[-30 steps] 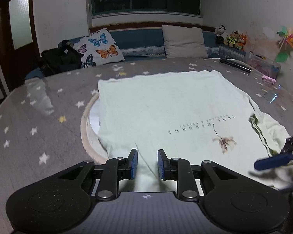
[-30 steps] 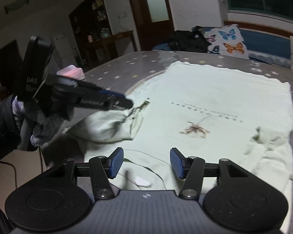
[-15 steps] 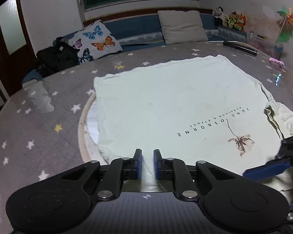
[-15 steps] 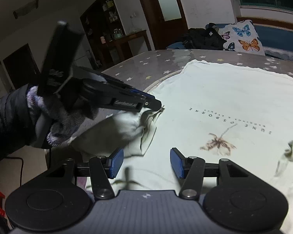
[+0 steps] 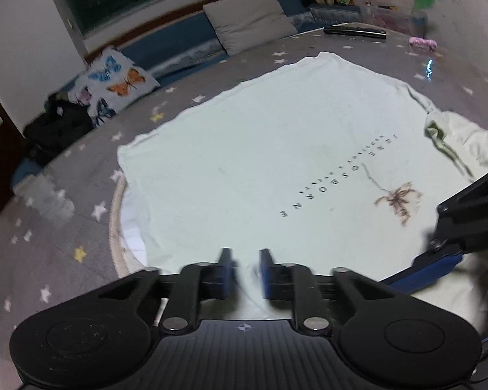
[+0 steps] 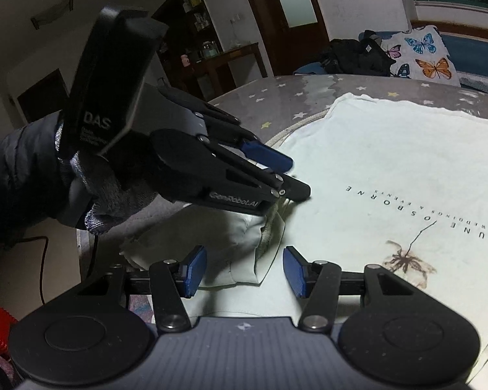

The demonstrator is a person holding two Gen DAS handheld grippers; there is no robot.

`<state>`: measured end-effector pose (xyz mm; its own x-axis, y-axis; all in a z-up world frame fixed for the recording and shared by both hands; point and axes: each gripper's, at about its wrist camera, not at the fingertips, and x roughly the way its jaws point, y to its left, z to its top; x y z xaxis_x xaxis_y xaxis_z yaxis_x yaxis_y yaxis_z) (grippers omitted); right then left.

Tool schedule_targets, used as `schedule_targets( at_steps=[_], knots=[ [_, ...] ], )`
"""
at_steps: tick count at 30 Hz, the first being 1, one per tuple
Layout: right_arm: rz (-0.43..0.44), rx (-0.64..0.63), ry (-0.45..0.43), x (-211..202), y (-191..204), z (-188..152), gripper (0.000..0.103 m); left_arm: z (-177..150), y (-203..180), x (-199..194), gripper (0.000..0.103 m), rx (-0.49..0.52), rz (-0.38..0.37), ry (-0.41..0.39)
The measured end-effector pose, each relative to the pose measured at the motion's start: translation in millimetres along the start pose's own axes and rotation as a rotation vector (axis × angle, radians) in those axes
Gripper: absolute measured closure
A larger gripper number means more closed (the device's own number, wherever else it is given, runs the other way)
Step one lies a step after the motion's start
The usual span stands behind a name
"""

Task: Fold clothes

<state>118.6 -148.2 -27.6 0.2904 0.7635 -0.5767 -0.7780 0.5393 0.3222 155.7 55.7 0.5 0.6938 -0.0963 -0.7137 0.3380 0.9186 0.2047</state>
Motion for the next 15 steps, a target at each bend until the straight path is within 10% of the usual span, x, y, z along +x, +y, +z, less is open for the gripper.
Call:
schedule_targets(
  at_steps=[15],
  knots=[
    [-0.019, 0.006, -0.002, -0.9, -0.2, -0.6, 0.055, -7.4, 12.6, -29.1, 0.102, -0.133, -0.021, -0.179]
  ],
)
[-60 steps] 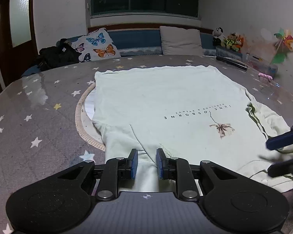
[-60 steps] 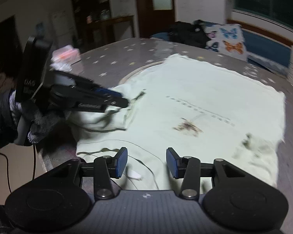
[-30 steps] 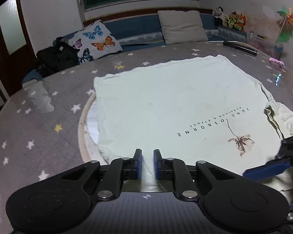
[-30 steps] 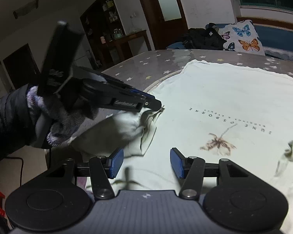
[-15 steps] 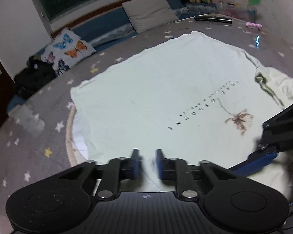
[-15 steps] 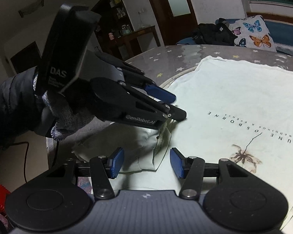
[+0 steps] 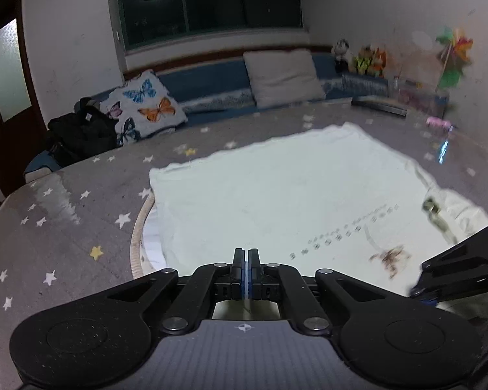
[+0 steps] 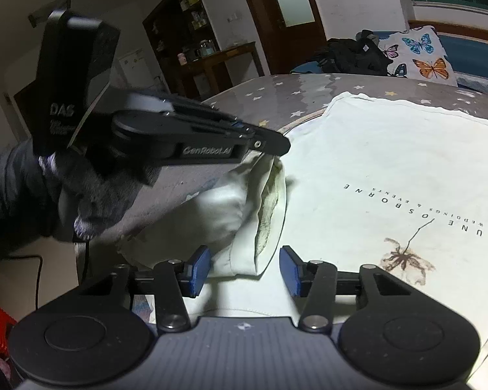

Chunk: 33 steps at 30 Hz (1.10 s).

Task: Fold clothes

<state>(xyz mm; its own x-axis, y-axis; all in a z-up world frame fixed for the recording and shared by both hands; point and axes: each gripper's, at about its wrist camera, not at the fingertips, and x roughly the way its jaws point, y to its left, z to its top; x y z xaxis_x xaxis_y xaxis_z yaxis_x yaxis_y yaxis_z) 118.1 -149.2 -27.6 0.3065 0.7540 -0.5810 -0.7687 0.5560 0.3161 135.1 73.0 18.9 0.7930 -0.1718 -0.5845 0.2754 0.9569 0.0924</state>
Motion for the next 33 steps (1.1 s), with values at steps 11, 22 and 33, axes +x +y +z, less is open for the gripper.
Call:
schedule_targets(
  at_steps=[11, 22, 33],
  knots=[
    [-0.016, 0.028, 0.029, 3.3, -1.8, 4.7, 0.088, 1.1, 5.6, -7.0, 0.097, -0.066, 0.010, -0.014],
    [-0.051, 0.032, 0.026, -7.4, 2.0, 6.3, 0.085, -20.4, -7.4, -10.7, 0.097, -0.046, -0.032, 0.039],
    [-0.137, 0.031, 0.013, -35.1, 2.8, -0.9, 0.070, -40.7, -2.5, -18.2, 0.095, -0.095, -0.052, 0.047]
  ],
)
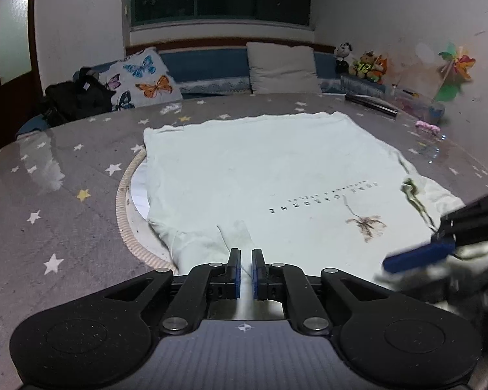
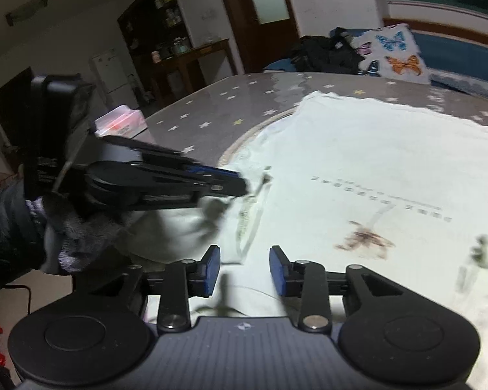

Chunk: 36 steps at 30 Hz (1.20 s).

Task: Fold clothes

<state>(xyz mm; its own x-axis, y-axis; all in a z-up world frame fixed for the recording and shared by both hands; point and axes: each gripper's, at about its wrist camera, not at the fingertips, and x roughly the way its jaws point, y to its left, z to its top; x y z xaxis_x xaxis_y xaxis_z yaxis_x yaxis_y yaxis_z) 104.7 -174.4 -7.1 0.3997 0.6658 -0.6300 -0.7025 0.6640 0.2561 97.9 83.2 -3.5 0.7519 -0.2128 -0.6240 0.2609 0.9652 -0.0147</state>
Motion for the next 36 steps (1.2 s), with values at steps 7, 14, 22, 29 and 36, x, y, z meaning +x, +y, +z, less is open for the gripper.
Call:
schedule_targets(
  at_steps=[7, 14, 22, 29, 36],
  knots=[
    [-0.158, 0.079, -0.036, -47.0, -23.7, -22.6, 0.067, -25.2, -11.9, -33.1, 0.084, 0.034, 0.010, -0.032],
    [-0.341, 0.132, -0.082, -89.8, -47.9, -55.5, 0.066, -45.3, -26.8, -48.7, 0.076, 0.071, 0.040, -0.060],
    [-0.377, 0.061, -0.074, -103.3, -43.3, -73.4, 0.066, -55.2, -34.5, -52.8, 0.076, 0.084, 0.059, -0.055],
    [-0.405, 0.095, -0.116, -115.4, -53.4, -65.2, 0.064, -54.8, -34.4, -64.7, 0.073, 0.076, 0.068, -0.076],
    [-0.390, 0.103, -0.103, -83.8, -63.2, -57.9, 0.055, -55.1, -37.4, -71.9, 0.068, 0.101, 0.061, -0.073]
  ],
)
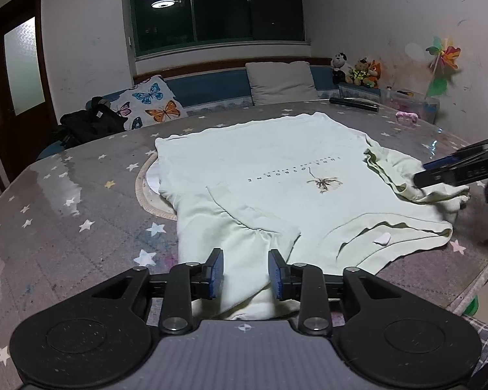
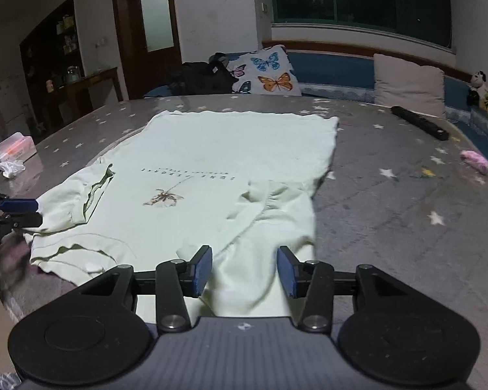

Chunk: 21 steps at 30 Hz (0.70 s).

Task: Fold clothes

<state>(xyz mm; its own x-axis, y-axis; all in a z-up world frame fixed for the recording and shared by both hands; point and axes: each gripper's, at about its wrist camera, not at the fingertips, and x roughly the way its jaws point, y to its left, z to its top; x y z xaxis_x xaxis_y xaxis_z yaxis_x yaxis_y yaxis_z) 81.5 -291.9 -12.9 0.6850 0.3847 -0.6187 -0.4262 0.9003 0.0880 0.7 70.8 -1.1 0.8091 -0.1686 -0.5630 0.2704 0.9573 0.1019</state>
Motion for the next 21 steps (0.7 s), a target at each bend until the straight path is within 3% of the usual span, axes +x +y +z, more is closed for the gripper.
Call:
schedule_targets(
  at_steps=[5, 10, 21],
  knots=[
    [0.022, -0.038, 0.010, 6.6, 9.9, 1.6, 0.050, 0.3, -1.7, -6.1, 0.063, 0.024, -0.009, 0.003],
    [0.051, -0.092, 0.033, -21.0, 4.9, 1.0, 0.050, -4.2, -3.9, -17.2, 0.059, 0.116, -0.045, 0.044],
    [0.045, -0.330, 0.143, -47.7, 11.7, -22.4, 0.049, -17.3, -15.3, -14.6, 0.056, 0.299, -0.082, 0.112]
  ],
)
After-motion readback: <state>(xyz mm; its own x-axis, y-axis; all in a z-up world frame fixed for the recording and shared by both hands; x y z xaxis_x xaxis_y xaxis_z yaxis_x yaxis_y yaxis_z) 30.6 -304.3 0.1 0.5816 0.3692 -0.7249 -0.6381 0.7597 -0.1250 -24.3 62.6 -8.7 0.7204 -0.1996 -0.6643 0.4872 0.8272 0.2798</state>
